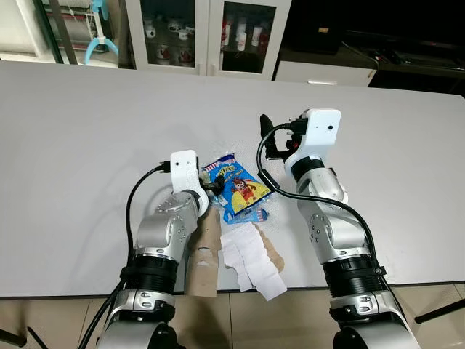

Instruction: Picking trash to rubbish bin

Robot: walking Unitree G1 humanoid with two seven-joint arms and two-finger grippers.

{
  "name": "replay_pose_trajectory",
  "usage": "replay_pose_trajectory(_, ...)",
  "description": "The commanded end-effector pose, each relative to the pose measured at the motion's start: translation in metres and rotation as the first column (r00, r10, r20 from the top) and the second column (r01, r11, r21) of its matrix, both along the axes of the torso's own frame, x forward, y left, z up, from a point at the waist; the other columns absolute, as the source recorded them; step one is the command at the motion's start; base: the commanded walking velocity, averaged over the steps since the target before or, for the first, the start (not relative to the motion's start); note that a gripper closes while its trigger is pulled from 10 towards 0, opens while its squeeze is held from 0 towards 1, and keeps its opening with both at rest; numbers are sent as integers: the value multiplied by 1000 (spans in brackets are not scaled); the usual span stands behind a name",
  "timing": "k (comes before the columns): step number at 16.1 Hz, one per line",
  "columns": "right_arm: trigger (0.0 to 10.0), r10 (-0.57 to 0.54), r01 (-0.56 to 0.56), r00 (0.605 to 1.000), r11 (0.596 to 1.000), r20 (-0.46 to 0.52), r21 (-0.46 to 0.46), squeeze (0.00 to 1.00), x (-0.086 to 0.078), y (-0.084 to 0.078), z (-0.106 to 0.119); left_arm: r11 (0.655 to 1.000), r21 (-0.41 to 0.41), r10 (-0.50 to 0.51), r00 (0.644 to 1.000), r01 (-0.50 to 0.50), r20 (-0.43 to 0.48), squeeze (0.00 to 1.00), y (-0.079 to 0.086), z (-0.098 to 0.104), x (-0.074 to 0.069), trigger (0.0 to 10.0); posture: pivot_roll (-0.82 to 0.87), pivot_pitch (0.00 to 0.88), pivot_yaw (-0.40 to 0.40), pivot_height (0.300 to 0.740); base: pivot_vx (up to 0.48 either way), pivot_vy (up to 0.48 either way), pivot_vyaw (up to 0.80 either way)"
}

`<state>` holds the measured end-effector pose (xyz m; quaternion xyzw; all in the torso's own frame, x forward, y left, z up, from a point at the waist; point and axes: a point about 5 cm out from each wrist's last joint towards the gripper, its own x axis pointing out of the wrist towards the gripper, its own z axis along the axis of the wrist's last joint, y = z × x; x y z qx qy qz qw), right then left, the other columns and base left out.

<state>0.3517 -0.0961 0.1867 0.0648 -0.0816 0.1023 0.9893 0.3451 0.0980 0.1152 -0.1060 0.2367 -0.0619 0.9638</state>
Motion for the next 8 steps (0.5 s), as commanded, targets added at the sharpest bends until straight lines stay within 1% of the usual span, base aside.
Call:
replay_pose_trajectory(1, 10000, -12, 12, 1000, 1000, 9, 6, 0, 0, -4, 4, 998, -7, -55, 990, 55, -128, 0, -10, -24, -11, 0, -49, 81, -98, 740, 0, 0, 0)
replay_pose_trajectory(8, 10000, -10, 10, 1000, 1000, 7, 7, 0, 0, -2, 4, 998, -8, -61, 991, 60, -120, 0, -8, -23, -8, 0, -48, 80, -97, 740, 0, 0, 0)
